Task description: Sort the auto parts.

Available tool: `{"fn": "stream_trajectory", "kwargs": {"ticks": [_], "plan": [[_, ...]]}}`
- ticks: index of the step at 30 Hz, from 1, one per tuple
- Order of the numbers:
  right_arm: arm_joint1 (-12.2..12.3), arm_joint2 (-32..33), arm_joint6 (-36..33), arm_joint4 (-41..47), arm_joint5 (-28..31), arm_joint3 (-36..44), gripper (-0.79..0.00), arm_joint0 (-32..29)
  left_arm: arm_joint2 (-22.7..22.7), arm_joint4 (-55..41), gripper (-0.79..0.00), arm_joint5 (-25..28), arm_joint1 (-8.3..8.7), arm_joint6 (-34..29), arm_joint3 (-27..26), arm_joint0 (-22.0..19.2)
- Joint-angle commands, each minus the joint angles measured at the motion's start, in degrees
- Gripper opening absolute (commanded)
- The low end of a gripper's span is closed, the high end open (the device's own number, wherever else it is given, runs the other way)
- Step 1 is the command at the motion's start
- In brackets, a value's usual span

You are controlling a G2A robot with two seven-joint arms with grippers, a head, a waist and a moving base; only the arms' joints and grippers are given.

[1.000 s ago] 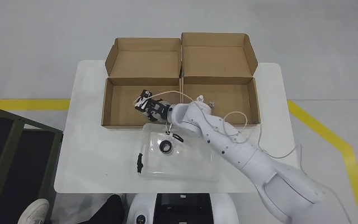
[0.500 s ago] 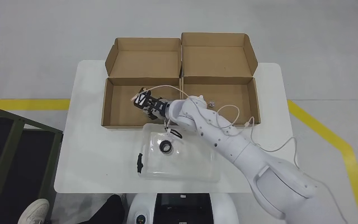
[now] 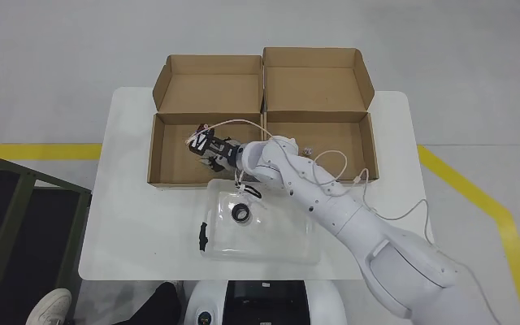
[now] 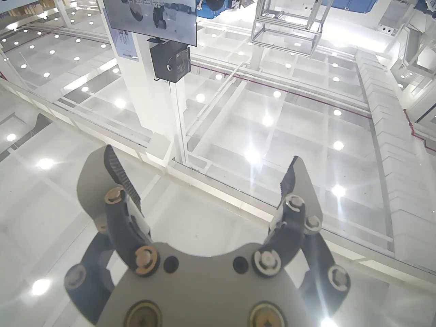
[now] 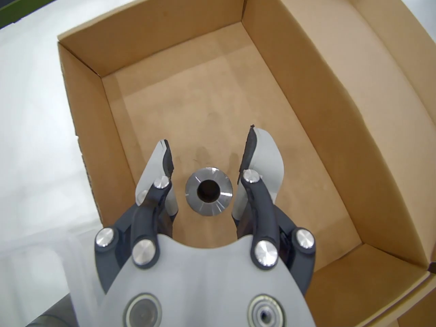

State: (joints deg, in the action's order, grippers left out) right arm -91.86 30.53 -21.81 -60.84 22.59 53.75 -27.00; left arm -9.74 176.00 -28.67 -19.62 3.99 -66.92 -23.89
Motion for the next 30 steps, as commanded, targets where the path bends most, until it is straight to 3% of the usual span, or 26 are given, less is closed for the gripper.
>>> {"fn": "stream_trajectory", "kwargs": {"ticks": [1,12,19,24,30], "plan": [[0.76,1.27,-0.53,-0.75,0.62,3.08,-0.345,-0.96,0.00,0.00,0.000,0.00,0.00,0.00,0.00,0.00],[7.66,11.56,-9.63,-7.41,7.28,30.61,-0.400,-15.50,0.00,0.00,0.000,0.00,0.00,0.00,0.00,0.00],[11.58,17.64,-12.79,-11.54,16.43,46.10,-0.317,-27.20,0.00,0.00,0.000,0.00,0.00,0.00,0.00,0.00],[13.60,21.24,-13.26,-14.65,20.94,51.78,-0.332,-33.59,0.00,0.00,0.000,0.00,0.00,0.00,0.00,0.00],[15.22,24.69,-11.67,-17.68,23.83,52.35,-0.323,-38.05,0.00,0.00,0.000,0.00,0.00,0.00,0.00,0.00]]}}
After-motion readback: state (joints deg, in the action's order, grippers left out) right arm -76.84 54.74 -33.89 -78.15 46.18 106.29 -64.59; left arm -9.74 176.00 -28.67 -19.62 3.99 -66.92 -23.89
